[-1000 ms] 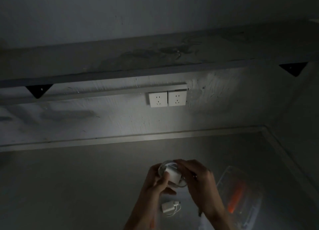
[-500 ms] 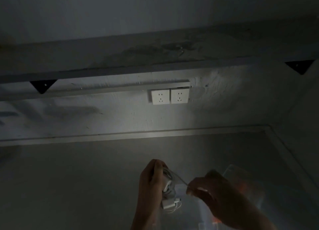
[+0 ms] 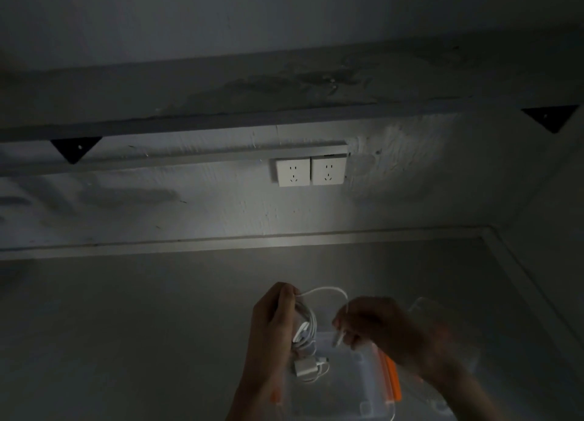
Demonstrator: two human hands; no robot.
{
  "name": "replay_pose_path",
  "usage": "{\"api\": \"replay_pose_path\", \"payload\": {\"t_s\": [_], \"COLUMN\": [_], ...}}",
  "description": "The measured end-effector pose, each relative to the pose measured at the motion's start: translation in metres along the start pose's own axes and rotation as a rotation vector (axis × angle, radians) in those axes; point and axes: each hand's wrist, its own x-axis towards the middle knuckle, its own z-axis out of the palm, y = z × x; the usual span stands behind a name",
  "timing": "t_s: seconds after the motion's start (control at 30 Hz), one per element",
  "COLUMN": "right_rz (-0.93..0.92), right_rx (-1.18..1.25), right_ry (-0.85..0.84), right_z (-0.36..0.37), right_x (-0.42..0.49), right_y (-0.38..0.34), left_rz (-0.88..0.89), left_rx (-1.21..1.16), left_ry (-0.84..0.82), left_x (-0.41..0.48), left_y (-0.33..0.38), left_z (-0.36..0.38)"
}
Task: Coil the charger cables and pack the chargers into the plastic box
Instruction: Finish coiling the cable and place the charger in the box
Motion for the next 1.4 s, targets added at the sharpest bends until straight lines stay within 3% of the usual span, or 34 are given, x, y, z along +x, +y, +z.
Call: {"api": "replay_pose_path", "payload": {"t_s": [0.1,0.17,0.4,0.7,0.93,1.07,1.23,1.4], "right_rz": [0.149,0.178,0.283,0.476,0.571,0.389,0.26,0.203], "right_rx": [0.579,0.765,0.87,1.162,1.126,1.114,1.012,0.896], "right_ry": [0.101,0.121,0.172,-0.07,-0.065,-0.038,-0.162,-0.257], "right_z": [0.002,0.011,0.042,0.051,0.053,0.05,0.051,0.048], "right_x": [0.006,0.009,0.019,0.023,0.021,0.023,0.028,0.029], "right_y": [-0.005,-0.002,0.016,0.024,0.037,0.043,0.049,0.061], "left_rz": [-0.059,-0.037,0.012,0.048,0.078,-0.025,-0.14,-0.091], "left_rx": [0.003,0.045,0.126,0.274,0.459,0.446,0.354,0.48], "left_ry": [-0.021,-0.009,0.005,-0.041,-0.012,-0.072,-0.144,-0.137], "left_x": [0.0,-0.002,-0.002,0.0,0.005,0.007,0.011,0.005], "left_y": [-0.003,-0.004,-0.004,-0.01,-0.011,-0.007,-0.013,-0.021], "left_z": [-0.001,-0.001,0.001,0.007,0.007,0.007,0.005,0.005]}}
